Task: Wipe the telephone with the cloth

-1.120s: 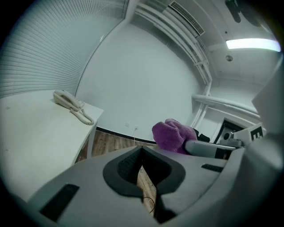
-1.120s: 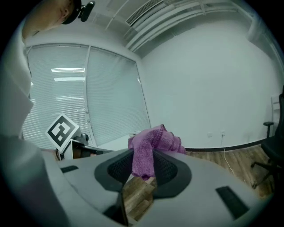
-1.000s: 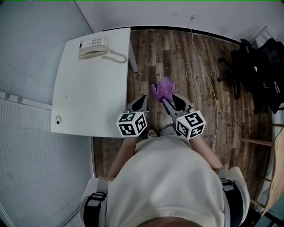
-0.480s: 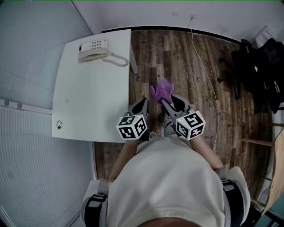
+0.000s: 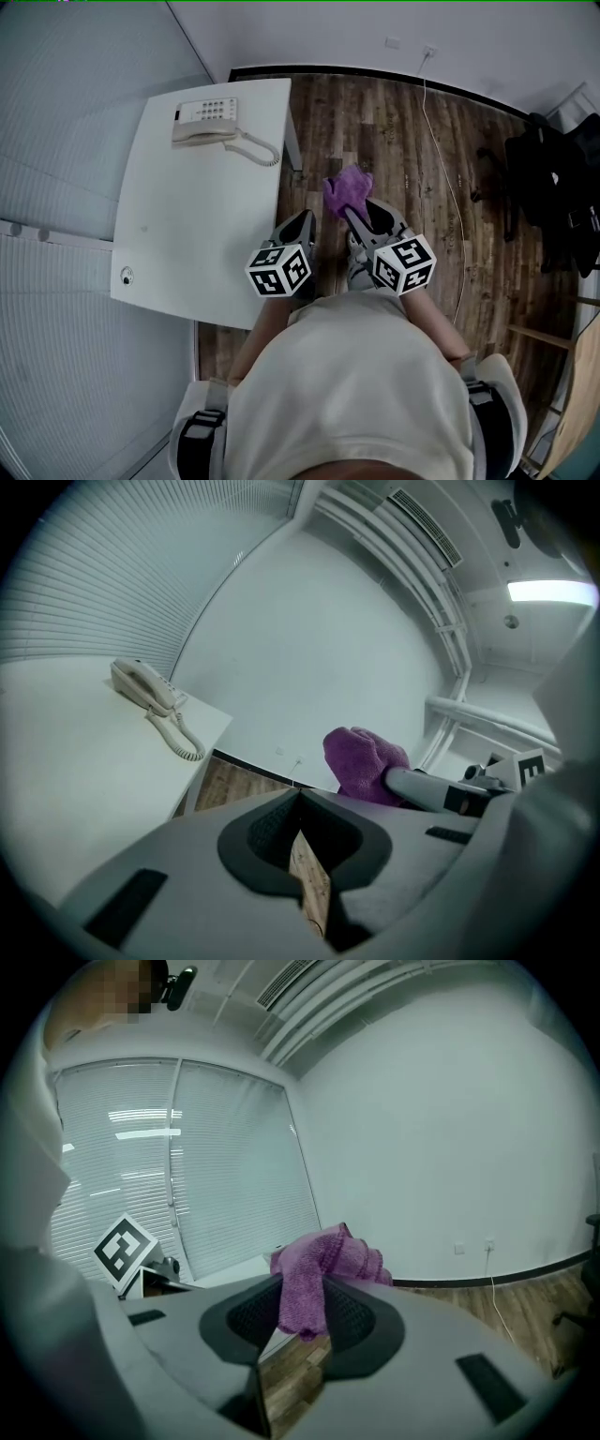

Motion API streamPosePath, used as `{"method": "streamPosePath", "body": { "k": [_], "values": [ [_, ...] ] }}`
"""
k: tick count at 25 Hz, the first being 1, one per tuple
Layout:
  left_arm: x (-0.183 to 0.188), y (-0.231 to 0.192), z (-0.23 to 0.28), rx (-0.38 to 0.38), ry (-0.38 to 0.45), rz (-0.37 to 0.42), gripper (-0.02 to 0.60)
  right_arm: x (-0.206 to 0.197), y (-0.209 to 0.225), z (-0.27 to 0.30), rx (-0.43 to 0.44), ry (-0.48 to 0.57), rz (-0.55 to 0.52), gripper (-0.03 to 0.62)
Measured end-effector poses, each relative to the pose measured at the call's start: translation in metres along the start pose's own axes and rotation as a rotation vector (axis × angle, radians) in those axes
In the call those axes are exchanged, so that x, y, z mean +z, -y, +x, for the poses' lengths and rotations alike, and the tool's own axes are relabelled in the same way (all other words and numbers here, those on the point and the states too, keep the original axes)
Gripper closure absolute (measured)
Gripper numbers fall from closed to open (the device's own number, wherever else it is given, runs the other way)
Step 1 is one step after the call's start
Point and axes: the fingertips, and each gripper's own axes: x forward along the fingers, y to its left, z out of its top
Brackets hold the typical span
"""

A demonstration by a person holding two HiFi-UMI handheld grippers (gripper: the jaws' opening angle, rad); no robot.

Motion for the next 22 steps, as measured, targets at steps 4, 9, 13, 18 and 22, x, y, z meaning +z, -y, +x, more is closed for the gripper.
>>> {"method": "streamPosePath", "body": {
  "k": [4,9,13,18,22],
  "values": [
    [0.016,-0.01,0.029,0.028,0.012,-0.007,0.56,0.011,0.027,0.026,0.022,0.0,-0.003,0.464],
    [0.036,-0.019,0.061,0.076,0.004,-0.037,0.56,0.03,0.057,0.053,0.064,-0.013,0.002,0.465],
    [0.059,-0.022,0.086,0.106,0.023,-0.053,0.56,0.05,0.082,0.075,0.093,-0.017,-0.003,0.464],
    [0.085,-0.029,0.116,0.156,0.058,-0.068,0.56,0.07,0.113,0.101,0.132,-0.016,-0.009,0.464],
    [0.104,-0.037,0.136,0.203,0.086,-0.078,0.56,0.083,0.138,0.123,0.162,-0.016,-0.01,0.464]
  ]
}}
